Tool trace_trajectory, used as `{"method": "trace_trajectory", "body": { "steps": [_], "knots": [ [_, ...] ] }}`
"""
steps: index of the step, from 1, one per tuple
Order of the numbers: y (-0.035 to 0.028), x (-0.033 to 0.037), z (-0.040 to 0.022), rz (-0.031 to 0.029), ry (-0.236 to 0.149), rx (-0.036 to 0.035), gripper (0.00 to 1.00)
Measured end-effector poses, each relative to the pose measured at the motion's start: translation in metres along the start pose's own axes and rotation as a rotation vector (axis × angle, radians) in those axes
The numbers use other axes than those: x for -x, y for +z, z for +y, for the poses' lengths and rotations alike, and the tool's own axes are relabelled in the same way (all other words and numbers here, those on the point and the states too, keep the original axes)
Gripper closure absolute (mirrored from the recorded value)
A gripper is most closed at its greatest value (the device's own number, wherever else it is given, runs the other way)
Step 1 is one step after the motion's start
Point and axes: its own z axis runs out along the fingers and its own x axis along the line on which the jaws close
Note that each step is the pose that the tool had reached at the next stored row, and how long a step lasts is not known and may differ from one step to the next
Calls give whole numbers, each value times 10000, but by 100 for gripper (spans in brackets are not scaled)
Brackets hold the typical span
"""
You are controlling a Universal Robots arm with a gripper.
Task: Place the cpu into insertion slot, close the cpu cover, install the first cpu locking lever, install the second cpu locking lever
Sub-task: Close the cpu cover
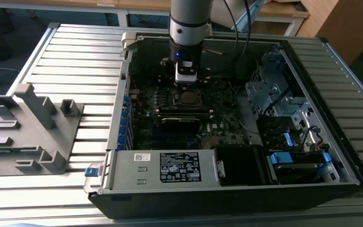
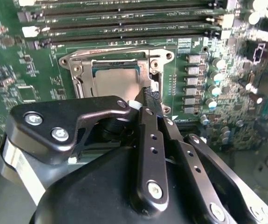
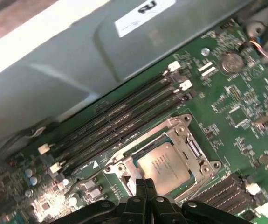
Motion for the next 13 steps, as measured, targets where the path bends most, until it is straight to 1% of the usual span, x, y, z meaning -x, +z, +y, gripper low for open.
{"method": "trace_trajectory", "body": {
  "steps": [13],
  "knots": [
    [20,0,0,26,-2400,-26,90]
  ]
}}
